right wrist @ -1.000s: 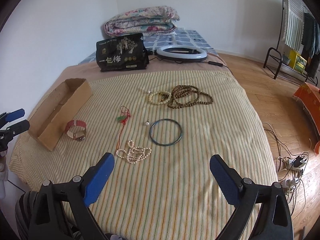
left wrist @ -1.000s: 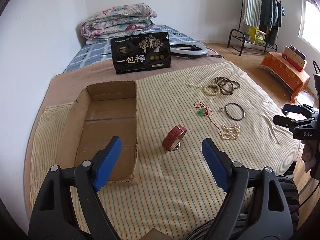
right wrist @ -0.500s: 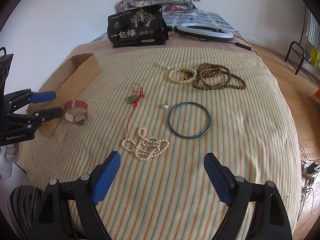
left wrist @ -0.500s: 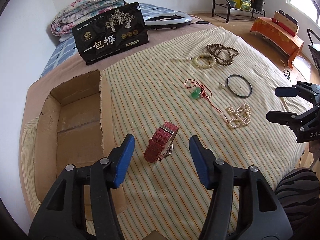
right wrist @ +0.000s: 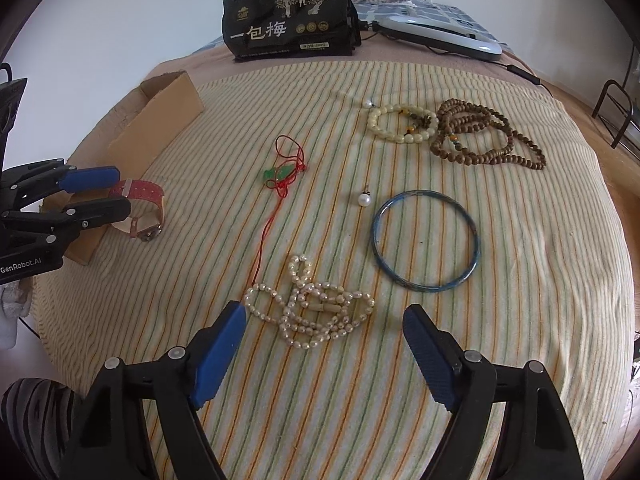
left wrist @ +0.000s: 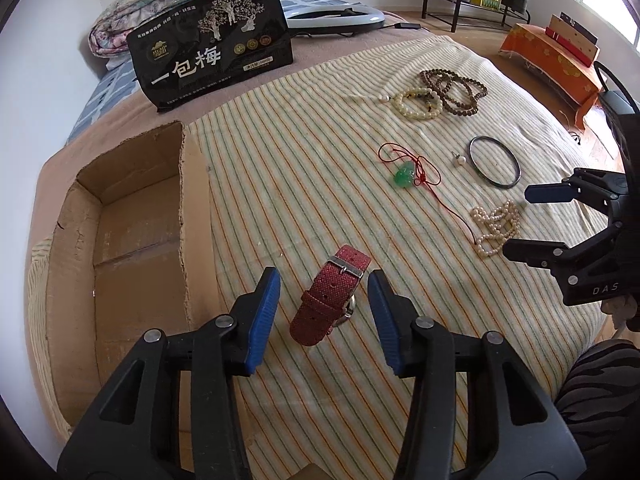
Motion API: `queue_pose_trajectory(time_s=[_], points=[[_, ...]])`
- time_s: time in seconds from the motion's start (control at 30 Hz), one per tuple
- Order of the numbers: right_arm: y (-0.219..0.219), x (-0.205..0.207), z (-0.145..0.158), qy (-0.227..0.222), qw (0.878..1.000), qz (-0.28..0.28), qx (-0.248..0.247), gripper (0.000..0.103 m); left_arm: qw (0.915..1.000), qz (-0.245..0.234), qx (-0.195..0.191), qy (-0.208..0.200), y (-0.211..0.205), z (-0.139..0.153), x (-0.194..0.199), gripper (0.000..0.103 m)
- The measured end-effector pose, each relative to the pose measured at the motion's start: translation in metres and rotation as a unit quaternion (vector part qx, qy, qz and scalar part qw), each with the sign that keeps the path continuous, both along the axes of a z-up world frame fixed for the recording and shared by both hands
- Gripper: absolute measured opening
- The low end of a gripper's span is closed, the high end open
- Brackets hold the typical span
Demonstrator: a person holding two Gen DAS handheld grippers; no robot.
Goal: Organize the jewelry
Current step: 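Grasp the red watch with the left tool while the right tool grasps the pearl necklace, then carry the red watch and pearl necklace into the cardboard box and release both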
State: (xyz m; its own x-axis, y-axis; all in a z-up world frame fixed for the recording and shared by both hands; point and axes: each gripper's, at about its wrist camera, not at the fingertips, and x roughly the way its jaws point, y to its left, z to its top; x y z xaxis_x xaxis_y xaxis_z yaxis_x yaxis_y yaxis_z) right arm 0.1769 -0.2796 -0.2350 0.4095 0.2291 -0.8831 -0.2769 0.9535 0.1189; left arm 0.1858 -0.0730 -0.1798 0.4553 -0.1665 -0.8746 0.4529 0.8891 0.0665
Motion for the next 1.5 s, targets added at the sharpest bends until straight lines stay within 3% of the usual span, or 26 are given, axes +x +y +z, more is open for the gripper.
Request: queue_pose_trajectory(time_s=[0.23, 0.3, 0.4, 0.5, 0.57, 0.73, 0.97, 1.03, 1.5], points=[[0.013, 0.002, -0.011, 0.006, 1.0, 0.012, -0.024, 0.084, 0.9995, -0.004, -0.017, 0.027, 0.0, -0.013, 0.003, 0.023], [0.016, 0.001, -0.011, 0.004, 0.999, 0.013, -0.034, 0.083, 0.9991, -0.006, -0.027, 0.031, -0.001, -0.013, 0.002, 0.021], [0.02, 0.0, -0.01, 0.002, 0.999, 0.018, -0.047, 0.074, 0.9989, -0.011, -0.035, 0.029, -0.002, -0.012, -0.001, 0.02], [0.024, -0.001, -0.009, 0.001, 0.998, 0.022, -0.055, 0.057, 0.9985, -0.011, -0.045, 0.03, -0.002, -0.011, -0.002, 0.02], [0.026, 0.0, -0.007, 0.0, 0.998, 0.02, -0.052, 0.036, 0.9982, -0.011, -0.05, 0.031, -0.001, -0.011, -0.002, 0.02], [0.025, -0.001, -0.006, 0.001, 0.999, 0.014, -0.043, 0.009, 0.9977, -0.01, -0.06, 0.03, 0.0, -0.009, -0.005, 0.02], [0.019, -0.011, 0.007, -0.009, 1.0, -0.001, -0.025, 0.008, 0.9963, -0.009, -0.083, 0.019, 0.003, 0.006, -0.013, 0.02], [0.016, -0.015, 0.016, -0.019, 1.0, -0.007, -0.021, 0.004, 0.9956, -0.007, -0.093, 0.013, 0.006, 0.013, -0.016, 0.02], [0.017, -0.027, 0.08, -0.085, 0.996, -0.018, 0.002, 0.004, 0.99, 0.02, -0.135, -0.037, 0.045, 0.062, -0.037, 0.02]])
